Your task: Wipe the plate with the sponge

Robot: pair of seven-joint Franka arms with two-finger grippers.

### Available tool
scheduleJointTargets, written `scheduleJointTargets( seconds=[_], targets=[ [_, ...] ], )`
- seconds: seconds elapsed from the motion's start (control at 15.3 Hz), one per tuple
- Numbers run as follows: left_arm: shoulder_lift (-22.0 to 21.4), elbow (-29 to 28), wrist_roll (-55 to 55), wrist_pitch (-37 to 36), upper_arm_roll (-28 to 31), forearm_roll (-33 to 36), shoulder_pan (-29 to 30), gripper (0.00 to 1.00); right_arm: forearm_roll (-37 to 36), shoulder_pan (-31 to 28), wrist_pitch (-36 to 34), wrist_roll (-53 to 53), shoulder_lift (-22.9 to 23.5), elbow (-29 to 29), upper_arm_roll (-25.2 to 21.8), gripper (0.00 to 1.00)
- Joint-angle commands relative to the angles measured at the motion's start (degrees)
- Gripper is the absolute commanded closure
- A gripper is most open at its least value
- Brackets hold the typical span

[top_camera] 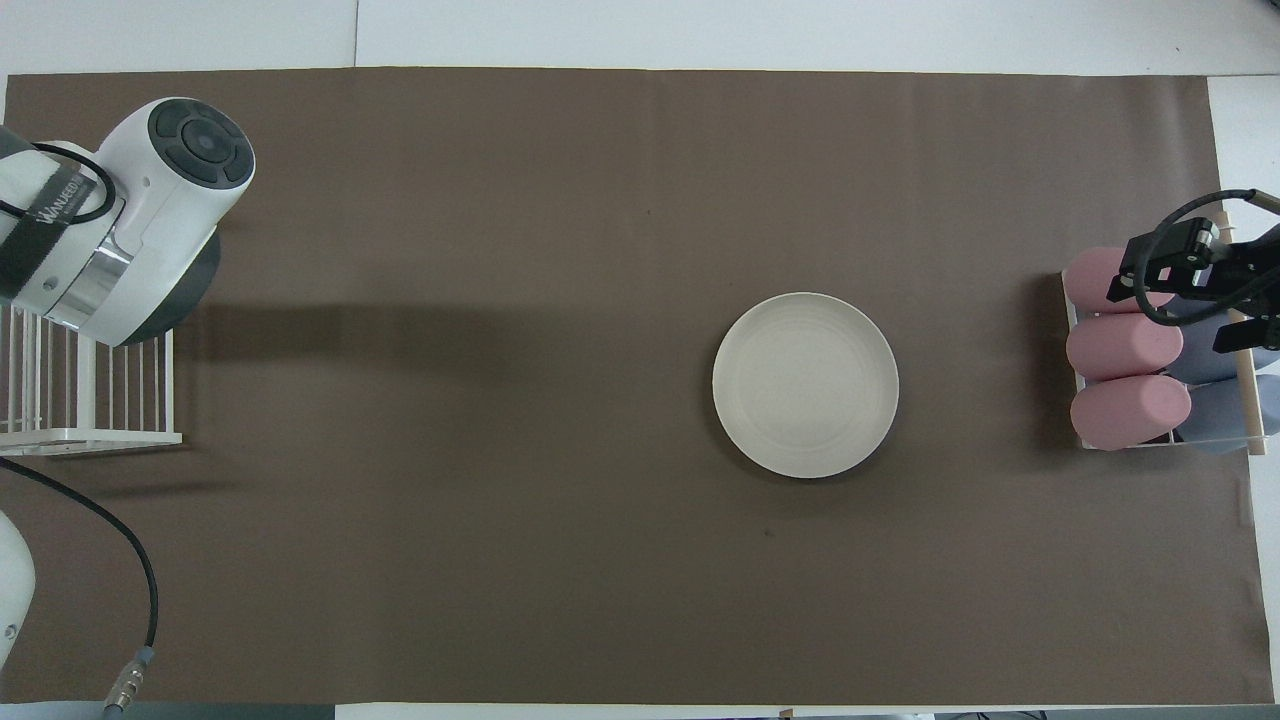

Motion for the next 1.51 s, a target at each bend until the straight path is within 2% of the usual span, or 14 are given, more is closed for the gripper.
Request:
scheduleJointTargets(
  seconds=[0.0, 0.2, 0.26, 0.33, 0.52, 0.72, 0.85, 0.92, 1.18, 1.31, 1.44],
  targets=[
    [0.55, 0.18, -0.61, 0.97, 0.23, 1.94, 0.0, 0.32, 1.01, 0.8, 0.63, 11.93, -1.33, -1.65, 0.13, 0.0],
    [0.55, 0.09, -0.7, 0.88, 0.23, 1.85, 0.0, 0.73, 1.01, 1.86, 0.98, 16.8, -1.24, -1.48, 0.13, 0.0],
    [0.55, 0.0, -0.7, 0.8, 0.23, 1.85, 0.0, 0.92, 1.01, 1.94, 1.59, 16.97, -1.24, -1.48, 0.13, 0.0],
    [0.55, 0.08, -0.7, 0.79, 0.23, 1.85, 0.0, 1.0, 1.01, 1.86, 3.43, 17.15, -1.15, -1.56, 0.13, 0.0],
    [0.55, 0.17, -0.61, 0.71, 0.23, 1.85, -0.09, 1.0, 1.01, 1.15, 4.06, 20.04, -1.41, -2.79, 0.04, 0.0],
    [0.46, 0.79, -0.09, 0.18, 0.23, 1.76, -0.26, 1.0, 1.01, 1.77, 4.06, 31.0, -2.38, -4.55, 0.04, 0.0],
    [-0.5, 3.15, 1.23, -1.13, 0.05, 0.72, -0.18, 1.0, 1.01, 2.38, 4.5, 33.49, -2.47, -4.73, 0.21, 0.0],
    [-1.29, 5.08, 4.11, -3.31, -0.3, -1.99, 0.0, 1.0, 1.01, 4.12, 5.02, 34.89, -2.47, -4.73, 0.3, 0.0],
    [-1.83, 18.16, 11.6, -14.29, 0.58, -24.9, 0.7, 1.0, 1.01, 10.54, 6.34, 53.23, -2.65, -4.99, 0.39, 0.0],
    [-2.44, 19.59, 11.61, -17.47, 0.58, -35.35, 1.14, 1.0, 1.1, 13.8, 10.54, 59.58, -3.0, -6.39, 0.39, 0.0],
    [-5.24, 19.6, 11.43, -18.89, 0.67, -51.07, 4.81, 1.0, 2.49, 16.26, 16.07, 61.01, -3.26, -8.15, 0.48, 0.0]
  ],
)
